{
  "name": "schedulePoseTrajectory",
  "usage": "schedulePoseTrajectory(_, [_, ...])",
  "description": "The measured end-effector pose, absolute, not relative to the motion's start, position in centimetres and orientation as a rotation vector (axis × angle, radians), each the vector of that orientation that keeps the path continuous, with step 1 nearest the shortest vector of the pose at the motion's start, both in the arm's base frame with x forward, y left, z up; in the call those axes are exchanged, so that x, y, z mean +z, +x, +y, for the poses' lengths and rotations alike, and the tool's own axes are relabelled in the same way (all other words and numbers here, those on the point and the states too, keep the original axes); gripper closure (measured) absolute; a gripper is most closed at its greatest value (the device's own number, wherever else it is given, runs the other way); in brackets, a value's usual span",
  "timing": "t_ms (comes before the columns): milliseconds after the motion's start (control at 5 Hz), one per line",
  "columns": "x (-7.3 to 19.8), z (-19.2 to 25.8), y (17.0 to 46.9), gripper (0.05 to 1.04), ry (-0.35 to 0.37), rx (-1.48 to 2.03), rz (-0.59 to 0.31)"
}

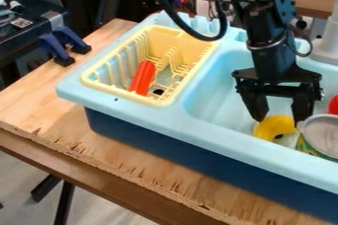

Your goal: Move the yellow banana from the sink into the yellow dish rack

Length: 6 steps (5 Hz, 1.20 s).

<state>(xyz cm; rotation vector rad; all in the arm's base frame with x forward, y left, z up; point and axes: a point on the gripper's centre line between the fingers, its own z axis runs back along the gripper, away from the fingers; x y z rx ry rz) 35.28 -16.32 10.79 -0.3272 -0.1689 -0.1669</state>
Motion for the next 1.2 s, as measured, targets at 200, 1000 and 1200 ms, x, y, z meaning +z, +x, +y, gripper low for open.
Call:
schedulePoseTrajectory(200, [10.0,-16.7,35.1,0.085,-0.279,-0.172,-0.095])
schedulePoseTrajectory(1000, [9.2,-15.2,33.9,0.55,-0.202,-0.181,-0.036])
schedulePoseTrajectory(1200, [9.2,-14.6,33.7,0.55,-0.214,-0.19,-0.043])
